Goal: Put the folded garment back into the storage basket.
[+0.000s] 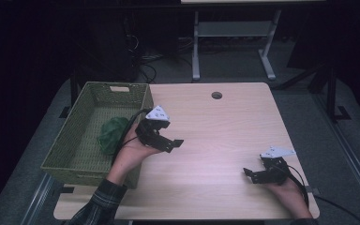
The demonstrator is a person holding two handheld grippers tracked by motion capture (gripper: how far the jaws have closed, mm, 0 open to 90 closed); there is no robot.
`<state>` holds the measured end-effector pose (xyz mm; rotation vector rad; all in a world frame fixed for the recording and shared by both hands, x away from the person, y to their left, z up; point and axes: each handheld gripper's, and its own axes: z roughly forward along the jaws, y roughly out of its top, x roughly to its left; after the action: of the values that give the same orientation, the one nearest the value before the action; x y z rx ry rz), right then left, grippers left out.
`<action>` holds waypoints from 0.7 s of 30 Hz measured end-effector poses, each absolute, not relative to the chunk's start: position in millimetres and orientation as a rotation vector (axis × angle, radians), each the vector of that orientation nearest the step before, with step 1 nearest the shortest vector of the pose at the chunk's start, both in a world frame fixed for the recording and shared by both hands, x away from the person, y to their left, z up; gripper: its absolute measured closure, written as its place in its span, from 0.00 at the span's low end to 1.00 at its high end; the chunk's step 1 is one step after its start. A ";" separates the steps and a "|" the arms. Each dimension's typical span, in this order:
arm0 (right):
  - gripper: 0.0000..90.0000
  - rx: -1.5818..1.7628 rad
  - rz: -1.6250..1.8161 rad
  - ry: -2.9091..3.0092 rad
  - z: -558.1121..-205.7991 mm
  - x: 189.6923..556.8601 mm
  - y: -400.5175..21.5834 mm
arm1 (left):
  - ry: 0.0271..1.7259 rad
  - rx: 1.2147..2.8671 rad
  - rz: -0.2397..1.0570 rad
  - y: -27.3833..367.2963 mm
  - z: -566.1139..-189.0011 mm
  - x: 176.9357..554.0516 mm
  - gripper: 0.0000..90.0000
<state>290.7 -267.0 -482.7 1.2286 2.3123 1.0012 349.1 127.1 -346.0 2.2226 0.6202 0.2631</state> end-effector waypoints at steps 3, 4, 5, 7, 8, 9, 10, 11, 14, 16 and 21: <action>0.10 1.225 1.001 2.313 -482.7 290.8 -267.1 | 0.611 2.226 0.248 119.2 -352.9 348.0 0.16; 0.10 1.228 1.001 2.313 -482.7 290.7 -267.0 | 0.604 2.225 0.245 117.0 -355.1 347.8 0.16; 0.10 1.228 1.001 2.313 -482.7 290.7 -267.0 | 0.600 2.221 0.239 114.3 -357.5 347.3 0.16; 0.10 1.224 1.001 2.313 -482.7 290.8 -267.1 | 0.580 2.214 0.241 109.1 -362.9 346.2 0.16; 0.10 1.226 1.001 2.313 -482.7 290.7 -267.1 | 0.570 2.212 0.237 106.2 -366.4 345.8 0.16; 0.10 1.225 1.001 2.313 -482.7 290.7 -267.1 | 0.568 2.207 0.230 104.3 -368.7 345.7 0.16; 0.10 1.225 1.001 2.313 -482.8 290.8 -267.1 | 0.569 2.204 0.222 102.1 -371.4 345.2 0.16; 0.10 1.225 1.001 2.313 -482.7 290.7 -267.1 | 0.561 2.207 0.221 100.4 -374.0 345.2 0.16; 0.10 1.226 1.001 2.313 -482.7 290.7 -267.1 | 0.559 2.216 0.202 94.9 -382.5 344.6 0.16; 0.10 1.227 1.001 2.313 -482.7 290.7 -267.0 | 0.548 2.234 0.195 91.5 -389.7 344.5 0.16; 0.10 1.226 1.001 2.314 -482.7 290.7 -267.1 | 0.549 2.258 0.190 83.0 -406.6 344.0 0.15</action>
<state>290.7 -267.1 -482.7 1.2259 2.3136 1.0009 344.0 83.0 -406.6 2.2579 0.5493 0.1903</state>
